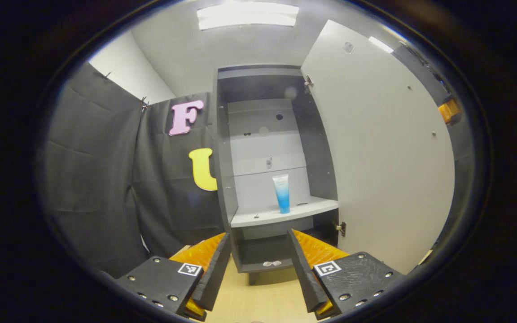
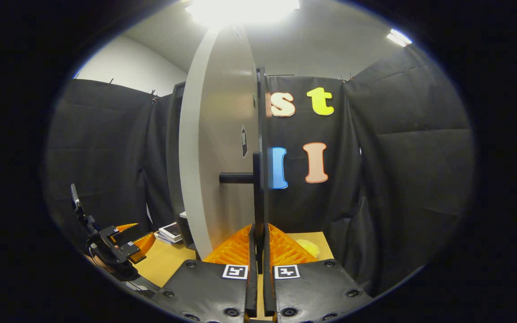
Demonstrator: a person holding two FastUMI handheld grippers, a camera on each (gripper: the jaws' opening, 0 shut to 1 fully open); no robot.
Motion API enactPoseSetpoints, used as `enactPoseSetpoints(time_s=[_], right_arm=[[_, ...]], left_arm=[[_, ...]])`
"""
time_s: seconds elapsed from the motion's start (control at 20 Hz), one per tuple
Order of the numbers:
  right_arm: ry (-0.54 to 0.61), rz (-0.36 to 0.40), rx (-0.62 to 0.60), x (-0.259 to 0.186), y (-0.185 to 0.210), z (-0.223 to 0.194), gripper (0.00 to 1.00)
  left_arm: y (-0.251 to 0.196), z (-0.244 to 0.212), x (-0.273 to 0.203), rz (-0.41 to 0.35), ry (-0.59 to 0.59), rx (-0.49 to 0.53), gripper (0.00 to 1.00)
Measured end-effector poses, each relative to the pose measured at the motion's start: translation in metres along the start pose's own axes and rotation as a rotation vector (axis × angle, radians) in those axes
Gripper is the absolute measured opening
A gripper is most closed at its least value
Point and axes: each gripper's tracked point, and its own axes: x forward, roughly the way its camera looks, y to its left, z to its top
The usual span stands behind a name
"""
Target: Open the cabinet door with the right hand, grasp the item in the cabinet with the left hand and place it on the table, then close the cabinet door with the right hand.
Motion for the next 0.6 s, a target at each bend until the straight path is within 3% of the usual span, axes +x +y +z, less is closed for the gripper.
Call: enactPoseSetpoints(time_s=[0.3, 0.45, 0.6], right_arm=[[-0.005, 0.029, 0.018, -0.020, 0.018, -0.001, 0.07], [0.005, 0.072, 0.037, -0.049, 0.025, -0.003, 0.16], [0.016, -0.010, 0.000, -0.071, 0.004, -0.012, 0.21]], left_arm=[[-0.030, 0.002, 0.007, -0.028, -0.004, 0.006, 0.75], [-0.042, -0.001, 0.014, -0.031, 0.004, 0.007, 0.75], [-0.059, 0.003, 0.023, -0.032, 0.006, -0.011, 0.75]])
